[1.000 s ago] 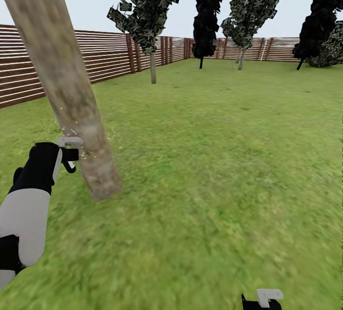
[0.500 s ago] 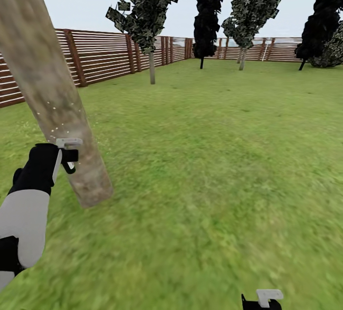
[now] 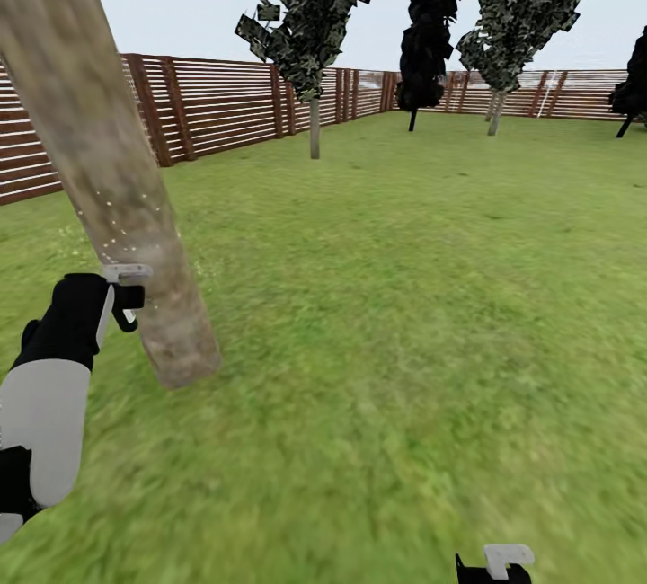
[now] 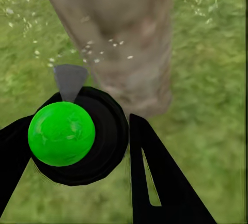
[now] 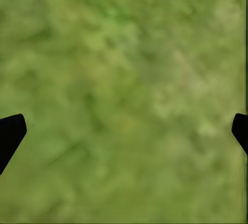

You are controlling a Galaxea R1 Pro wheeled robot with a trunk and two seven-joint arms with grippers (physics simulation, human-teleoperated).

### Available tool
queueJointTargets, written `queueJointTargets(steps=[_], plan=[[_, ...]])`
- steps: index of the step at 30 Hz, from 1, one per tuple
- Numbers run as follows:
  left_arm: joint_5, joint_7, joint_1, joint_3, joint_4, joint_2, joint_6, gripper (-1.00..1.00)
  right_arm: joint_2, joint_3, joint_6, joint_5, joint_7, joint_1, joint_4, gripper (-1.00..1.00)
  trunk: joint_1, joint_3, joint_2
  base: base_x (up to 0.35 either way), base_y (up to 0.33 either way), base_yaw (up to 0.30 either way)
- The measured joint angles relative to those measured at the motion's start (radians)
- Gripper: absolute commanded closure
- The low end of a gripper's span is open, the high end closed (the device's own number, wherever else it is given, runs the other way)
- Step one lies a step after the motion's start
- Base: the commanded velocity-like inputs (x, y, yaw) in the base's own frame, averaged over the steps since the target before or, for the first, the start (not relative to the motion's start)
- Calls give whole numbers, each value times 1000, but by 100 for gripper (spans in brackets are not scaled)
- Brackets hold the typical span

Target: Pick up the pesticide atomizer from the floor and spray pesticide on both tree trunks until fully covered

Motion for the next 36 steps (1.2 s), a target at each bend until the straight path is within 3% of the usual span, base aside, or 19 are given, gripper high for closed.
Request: queueJointTargets(steps=[6,9,12,27,29,32,34,36], plan=[[-1,0,9,1,3,2,0,100,0,0,0,0,0,0,0,-100,0,0,0,213,-214,13],[-5,6,73,11,3,9,-5,100,0,0,0,0,0,0,0,-100,0,0,0,187,-214,226],[-1,10,102,15,3,28,-9,100,1,0,0,0,0,0,0,-100,0,0,0,219,-203,271],[4,14,140,17,3,26,-10,100,1,0,0,0,0,0,0,-100,0,0,0,223,-181,149],[2,15,182,30,2,29,-59,100,1,0,0,0,0,-1,0,-100,0,0,0,147,-244,275],[5,20,217,78,2,25,-131,100,1,0,0,0,0,0,0,-100,0,0,0,188,-234,252],[7,43,222,87,8,15,-142,100,1,0,0,0,0,0,0,-100,0,0,0,222,-221,65],[9,53,235,89,58,-1,-198,100,0,0,0,0,-1,0,0,-100,0,0,0,231,-209,13]])
